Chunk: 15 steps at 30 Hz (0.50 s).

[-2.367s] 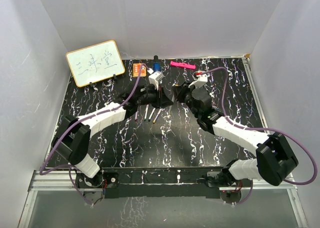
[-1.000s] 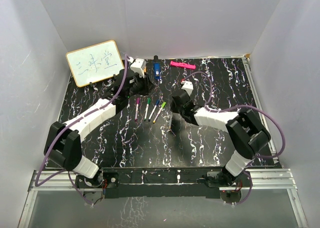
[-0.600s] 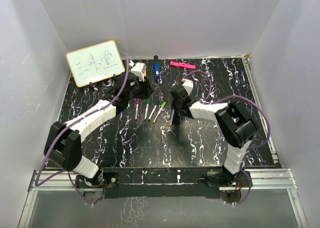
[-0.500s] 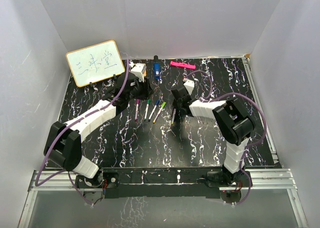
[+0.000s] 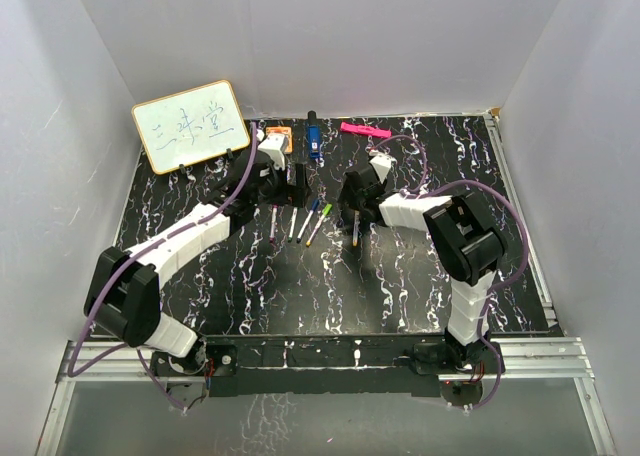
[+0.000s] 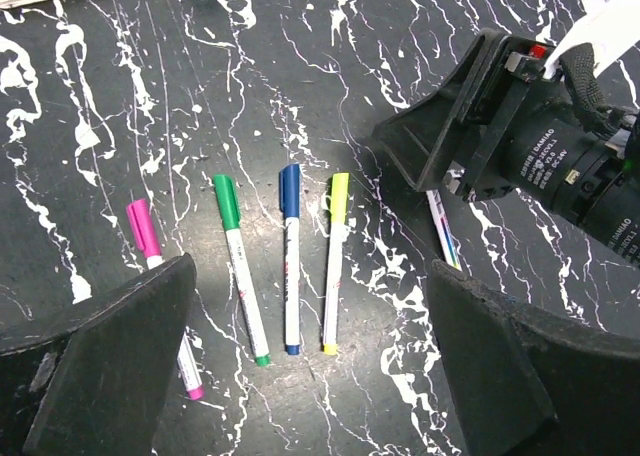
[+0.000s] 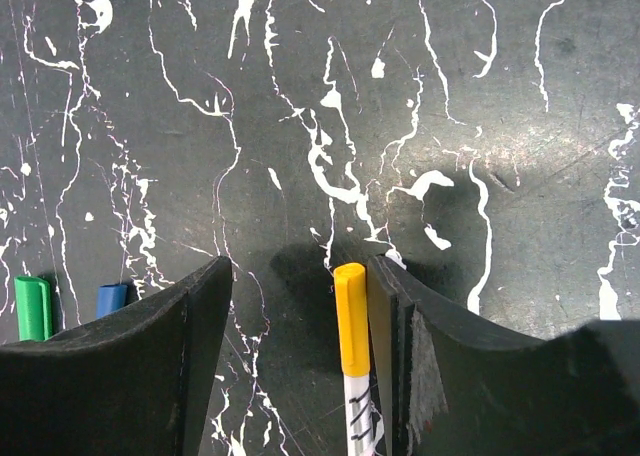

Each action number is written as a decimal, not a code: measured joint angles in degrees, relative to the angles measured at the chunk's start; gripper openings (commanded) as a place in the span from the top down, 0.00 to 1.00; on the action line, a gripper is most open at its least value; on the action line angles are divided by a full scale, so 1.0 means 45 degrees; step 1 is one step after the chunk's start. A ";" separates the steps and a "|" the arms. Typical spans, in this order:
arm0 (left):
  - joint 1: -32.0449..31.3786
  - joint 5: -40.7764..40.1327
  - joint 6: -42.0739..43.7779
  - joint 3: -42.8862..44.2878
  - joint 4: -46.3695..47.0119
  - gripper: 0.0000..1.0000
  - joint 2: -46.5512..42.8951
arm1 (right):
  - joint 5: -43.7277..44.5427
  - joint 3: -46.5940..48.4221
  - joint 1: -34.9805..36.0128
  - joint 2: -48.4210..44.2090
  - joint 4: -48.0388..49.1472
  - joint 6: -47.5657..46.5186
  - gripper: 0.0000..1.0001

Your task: Insert the pens into the pen caps

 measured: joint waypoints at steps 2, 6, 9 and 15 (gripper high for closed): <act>0.0000 -0.0194 0.0005 -0.0015 -0.0005 0.01 -0.0049 | 0.0019 0.0005 0.0000 -0.0010 0.0000 -0.0029 0.44; 0.0000 -0.0855 -0.0010 -0.0141 -0.0136 0.02 -0.0248 | 0.0180 -0.0010 -0.0039 -0.0248 -0.0364 -0.0219 0.38; 0.0000 -0.1753 0.0053 -0.0180 -0.0515 0.01 -0.0427 | 0.0330 -0.0248 -0.0272 -0.0913 -0.0534 -0.0321 0.35; 0.0282 -0.3157 0.0194 0.0024 -0.1579 0.02 -0.0374 | 0.0539 -0.1088 -0.1545 -0.2948 -0.0583 -0.0481 0.31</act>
